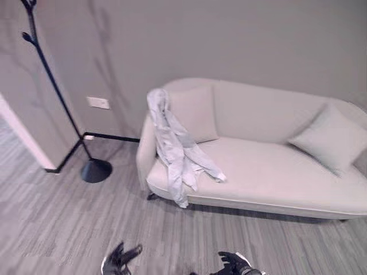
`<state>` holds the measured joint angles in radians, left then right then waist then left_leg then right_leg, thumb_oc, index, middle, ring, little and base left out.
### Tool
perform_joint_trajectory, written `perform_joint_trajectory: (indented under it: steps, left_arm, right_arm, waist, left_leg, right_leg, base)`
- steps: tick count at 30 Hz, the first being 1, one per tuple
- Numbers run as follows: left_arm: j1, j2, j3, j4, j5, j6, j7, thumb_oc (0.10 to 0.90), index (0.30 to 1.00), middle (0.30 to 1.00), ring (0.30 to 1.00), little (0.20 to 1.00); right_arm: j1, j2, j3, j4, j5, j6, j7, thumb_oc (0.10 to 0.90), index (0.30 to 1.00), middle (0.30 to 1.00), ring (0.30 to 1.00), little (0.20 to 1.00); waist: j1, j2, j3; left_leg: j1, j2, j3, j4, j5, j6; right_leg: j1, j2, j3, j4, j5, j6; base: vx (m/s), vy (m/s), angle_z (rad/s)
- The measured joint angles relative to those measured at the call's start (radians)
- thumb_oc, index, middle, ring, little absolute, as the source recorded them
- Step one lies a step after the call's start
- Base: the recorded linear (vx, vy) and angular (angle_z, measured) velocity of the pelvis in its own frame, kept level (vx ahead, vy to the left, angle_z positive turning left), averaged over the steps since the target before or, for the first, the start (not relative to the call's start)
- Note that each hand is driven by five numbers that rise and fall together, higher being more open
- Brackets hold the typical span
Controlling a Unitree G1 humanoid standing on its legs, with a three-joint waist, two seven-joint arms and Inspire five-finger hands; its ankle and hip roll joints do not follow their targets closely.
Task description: Hang the clothes on the sofa on the clothes rack.
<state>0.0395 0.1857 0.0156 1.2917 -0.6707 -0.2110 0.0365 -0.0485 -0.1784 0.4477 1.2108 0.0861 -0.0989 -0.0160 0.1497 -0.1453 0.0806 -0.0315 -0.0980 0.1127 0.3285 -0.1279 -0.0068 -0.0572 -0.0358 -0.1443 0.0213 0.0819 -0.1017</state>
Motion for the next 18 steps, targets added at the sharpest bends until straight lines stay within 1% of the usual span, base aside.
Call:
perform_joint_trajectory:
  steps: [1, 2, 3, 4, 5, 6, 7, 9, 11, 12, 13, 14, 15, 16, 17, 18]
  left_arm:
    - [0.023, -0.002, 0.015, 0.048, -0.015, 0.009, 0.005, 0.800, 0.900, 0.900, 0.900, 0.900]
    - [0.044, -0.001, 0.033, 0.079, -0.036, 0.025, 0.019, 0.800, 0.900, 0.900, 0.900, 0.900]
    - [0.068, -0.006, 0.056, 0.086, -0.046, 0.037, 0.021, 0.800, 0.900, 0.900, 0.900, 0.900]
    - [0.079, -0.015, 0.069, 0.086, -0.048, 0.044, 0.022, 0.800, 0.900, 0.900, 0.900, 0.900]
    - [0.083, -0.022, 0.066, 0.086, -0.059, 0.045, 0.021, 0.800, 0.900, 0.900, 0.900, 0.900]
    - [0.078, -0.020, 0.062, 0.077, -0.067, 0.043, 0.018, 0.800, 0.900, 0.900, 0.900, 0.900]
    - [0.075, -0.011, 0.049, 0.070, -0.064, 0.040, 0.017, 0.800, 0.900, 0.900, 0.900, 0.900]
    - [0.059, -0.001, 0.046, 0.062, -0.065, 0.037, 0.017, 0.800, 0.900, 0.900, 0.900, 0.900]
    - [0.033, -0.011, 0.045, 0.050, -0.066, 0.029, 0.018, 0.800, 0.900, 0.900, 0.900, 0.900]
    - [0.026, -0.017, 0.045, 0.025, -0.073, 0.026, 0.018, 0.800, 0.900, 0.900, 0.900, 0.900]
    - [0.005, -0.021, 0.046, 0.025, -0.072, 0.019, 0.018, 0.800, 0.900, 0.900, 0.900, 0.900]
    - [0.000, -0.013, 0.036, 0.027, -0.071, 0.014, 0.016, 0.800, 0.900, 0.900, 0.900, 0.900]
    - [-0.010, -0.012, 0.030, 0.030, -0.072, 0.013, 0.021, 0.800, 0.900, 0.900, 0.900, 0.900]
    - [-0.020, -0.015, 0.027, 0.033, -0.073, 0.010, 0.023, 0.800, 0.900, 0.900, 0.900, 0.900]
    - [-0.032, -0.025, 0.018, 0.034, -0.071, 0.010, 0.027, 0.800, 0.900, 0.900, 0.900, 0.900]
    - [-0.045, -0.039, 0.002, 0.036, -0.070, 0.010, 0.030, 0.800, 0.900, 0.900, 0.900, 0.900]
  right_arm:
    - [0.006, 0.000, -0.006, 0.015, -0.005, 0.013, 0.000, 0.800, 0.900, 0.900, 0.900, 0.900]
    - [0.000, 0.005, -0.007, 0.031, -0.007, 0.018, 0.000, 0.800, 0.900, 0.900, 0.900, 0.900]
    - [0.001, 0.005, -0.008, 0.030, -0.007, 0.014, -0.001, 0.800, 0.900, 0.900, 0.900, 0.900]
    - [0.003, 0.005, -0.020, 0.028, -0.006, 0.013, -0.001, 0.800, 0.900, 0.900, 0.900, 0.900]
    - [0.004, 0.005, -0.026, 0.028, -0.006, 0.013, -0.001, 0.800, 0.900, 0.900, 0.900, 0.900]
    - [0.009, 0.001, -0.026, 0.027, -0.006, 0.010, -0.006, 0.800, 0.900, 0.900, 0.900, 0.900]
    - [0.016, 0.000, -0.026, 0.026, -0.005, 0.008, -0.012, 0.800, 0.900, 0.900, 0.900, 0.900]
    - [0.023, -0.001, -0.023, 0.020, -0.006, 0.008, -0.013, 0.800, 0.900, 0.900, 0.900, 0.900]
    - [0.024, -0.006, -0.022, 0.016, -0.011, 0.007, -0.013, 0.800, 0.900, 0.900, 0.900, 0.900]
    - [0.023, -0.007, -0.021, 0.013, -0.017, 0.008, -0.013, 0.800, 0.900, 0.900, 0.900, 0.900]
    - [0.022, -0.009, -0.022, 0.006, -0.023, 0.008, -0.014, 0.800, 0.900, 0.900, 0.900, 0.900]
    - [0.021, -0.011, -0.023, -0.002, -0.028, 0.010, -0.015, 0.800, 0.900, 0.900, 0.900, 0.900]
    - [0.016, -0.017, -0.025, 0.000, -0.028, 0.013, -0.016, 0.800, 0.900, 0.900, 0.900, 0.900]
    - [0.013, -0.026, -0.026, 0.002, -0.027, 0.014, -0.016, 0.800, 0.900, 0.900, 0.900, 0.900]
    - [0.009, -0.042, -0.030, 0.002, -0.026, 0.014, -0.015, 0.800, 0.900, 0.900, 0.900, 0.900]
    - [0.008, -0.055, -0.047, 0.003, -0.022, 0.016, -0.015, 0.800, 0.900, 0.900, 0.900, 0.900]
  waist:
    - [0.009, 0.017, 0.002]
    - [0.009, 0.019, 0.004]
    - [0.005, 0.022, 0.014]
    - [0.003, 0.017, 0.028]
    - [0.006, 0.008, 0.033]
    - [0.005, 0.003, 0.042]
    - [0.002, 0.003, 0.047]
    - [0.000, -0.003, 0.043]
    - [0.002, 0.006, 0.042]
    - [-0.001, 0.012, 0.043]
    - [-0.002, 0.013, 0.047]
    - [-0.004, 0.017, 0.049]
    - [-0.006, 0.031, 0.055]
    - [-0.005, 0.042, 0.056]
    - [-0.007, 0.067, 0.058]
    - [-0.013, 0.097, 0.059]
  left_leg:
    - [-0.039, 0.048, -0.012, -0.052, 0.005, -0.012]
    - [-0.064, 0.091, -0.014, -0.091, 0.018, -0.031]
    - [-0.070, 0.120, -0.017, -0.128, 0.042, -0.062]
    - [-0.069, 0.139, -0.021, -0.148, 0.069, -0.088]
    - [-0.063, 0.151, -0.025, -0.177, 0.089, -0.117]
    - [-0.068, 0.161, -0.032, -0.181, 0.112, -0.145]
    - [-0.076, 0.169, -0.040, -0.170, 0.126, -0.165]
    - [-0.077, 0.171, -0.041, -0.176, 0.130, -0.168]
    - [-0.061, 0.178, -0.049, -0.174, 0.139, -0.179]
    - [-0.057, 0.190, -0.052, -0.169, 0.146, -0.166]
    - [-0.059, 0.193, -0.051, -0.169, 0.146, -0.164]
    - [-0.050, 0.212, -0.051, -0.178, 0.151, -0.162]
    - [-0.043, 0.269, -0.057, -0.208, 0.153, -0.166]
    - [-0.041, 0.316, -0.067, -0.286, 0.170, -0.192]
    - [-0.042, 0.358, -0.067, -0.364, 0.186, -0.214]
    - [-0.041, 0.385, -0.061, -0.422, 0.199, -0.231]
  right_leg:
    - [0.029, 0.028, -0.014, -0.064, 0.023, -0.001]
    - [0.047, 0.050, -0.015, -0.106, 0.027, -0.007]
    - [0.064, 0.065, -0.008, -0.121, 0.025, -0.009]
    - [0.080, 0.074, -0.002, -0.122, 0.019, -0.006]
    - [0.090, 0.079, 0.006, -0.122, 0.009, -0.011]
    - [0.103, 0.084, 0.001, -0.122, 0.002, -0.016]
    - [0.107, 0.087, -0.010, -0.122, -0.004, -0.019]
    - [0.112, 0.087, -0.017, -0.122, -0.017, -0.020]
    - [0.117, 0.087, -0.016, -0.122, -0.019, -0.016]
    - [0.125, 0.083, -0.013, -0.122, -0.022, -0.015]
    - [0.125, 0.073, -0.013, -0.122, -0.024, -0.013]
    - [0.134, 0.060, -0.008, -0.121, -0.027, -0.008]
    - [0.150, 0.040, 0.004, -0.122, -0.036, 0.007]
    - [0.154, 0.022, 0.014, -0.122, -0.048, 0.029]
    - [0.159, 0.008, 0.016, -0.122, -0.059, 0.052]
    - [0.169, -0.007, 0.015, -0.122, -0.064, 0.090]
  base:
    - [0.03, -0.051, 0.39]
    - [0.04, -0.069, 0.11]
    - [0.00, -0.045, -0.16]
    - [0.00, -0.053, -0.27]
    - [-0.02, -0.033, -0.24]
    - [0.00, -0.024, -0.17]
    - [0.00, -0.016, -0.04]
    - [0.02, 0.017, 0.00]
    - [0.04, 0.064, -0.05]
    - [0.04, 0.093, 0.00]
    - [0.07, 0.115, -0.04]
    - [0.16, 0.261, -0.02]
    - [0.20, 0.307, -0.06]
    - [0.26, 0.434, 0.04]
    - [0.27, 0.406, 0.14]
    - [0.29, 0.402, 0.16]
